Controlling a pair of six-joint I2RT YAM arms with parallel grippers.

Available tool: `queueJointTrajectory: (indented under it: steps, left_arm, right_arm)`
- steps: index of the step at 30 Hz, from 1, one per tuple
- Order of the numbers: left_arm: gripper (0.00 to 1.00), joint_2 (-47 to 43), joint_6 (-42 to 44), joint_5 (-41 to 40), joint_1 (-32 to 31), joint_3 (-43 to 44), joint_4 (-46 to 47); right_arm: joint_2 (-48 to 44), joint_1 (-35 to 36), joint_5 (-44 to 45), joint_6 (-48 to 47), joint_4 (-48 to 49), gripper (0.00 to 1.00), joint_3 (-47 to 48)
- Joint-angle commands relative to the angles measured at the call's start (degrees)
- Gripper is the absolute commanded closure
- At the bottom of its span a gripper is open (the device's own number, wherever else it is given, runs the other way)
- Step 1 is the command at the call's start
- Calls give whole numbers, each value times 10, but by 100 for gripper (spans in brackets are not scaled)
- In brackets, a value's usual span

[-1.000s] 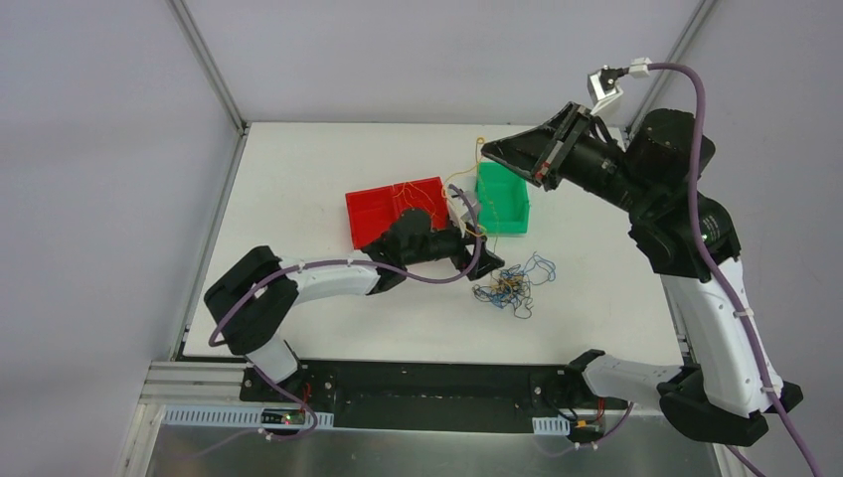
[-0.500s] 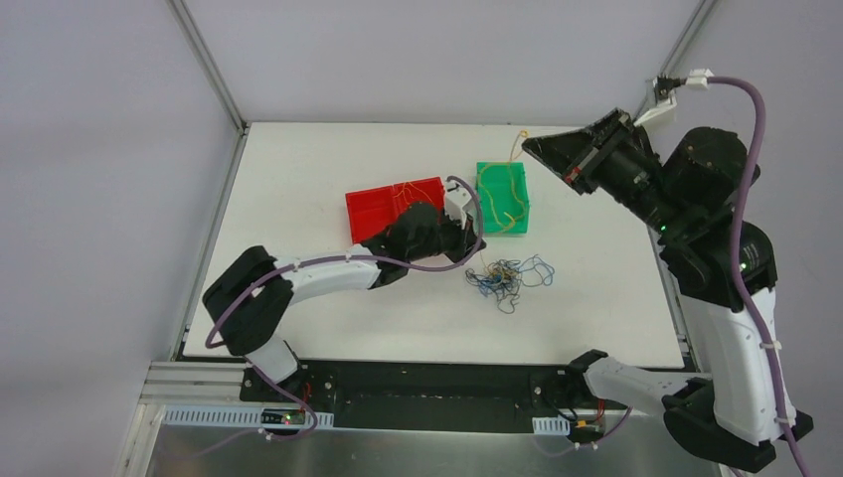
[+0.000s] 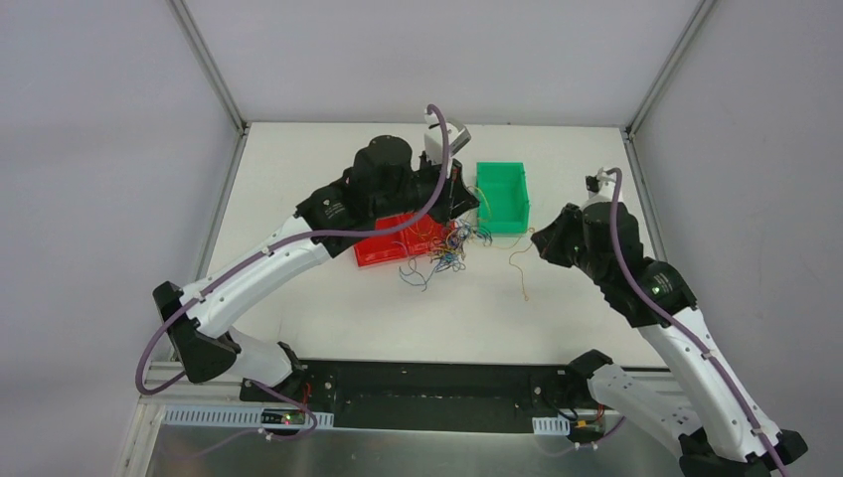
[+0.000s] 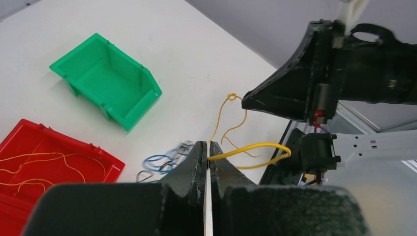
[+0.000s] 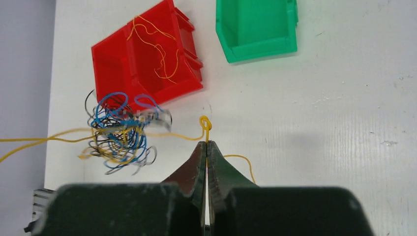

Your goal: Untangle the cables

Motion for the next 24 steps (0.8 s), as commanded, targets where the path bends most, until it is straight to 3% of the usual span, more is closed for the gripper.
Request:
queueJointTrajectory:
  steps: [1, 4, 9, 11, 13, 17, 21, 24]
  left_arm:
    - [100, -8, -6, 21, -2, 36, -93]
    - [100, -15, -15, 22, -1, 24, -99]
    - [100, -28, 1, 67, -1, -15, -96]
    - [100, -30, 17, 103, -1, -28, -94]
    - [100, -31, 30, 133, 0, -42, -90]
    - [100, -43, 51, 188, -2, -71, -68]
    - [100, -79, 65, 247, -2, -117, -2]
    - [100, -108, 81, 243, -1, -151, 42]
  right_arm:
    - [-7, -2, -19, -27, 40, 100, -23]
    - [-6, -2, -42, -30, 40, 82, -44]
    - [-44, -2, -102, -35, 82, 26, -79]
    - [-65, -2, -102, -37, 99, 19, -88]
    - [-76, -2, -102, -45, 110, 19, -91]
    - [-49, -2, -179, -60, 122, 25, -87]
    - [-1, -2, -253, -47, 156, 25, -96]
    - [8, -1, -301, -40, 207, 25, -114]
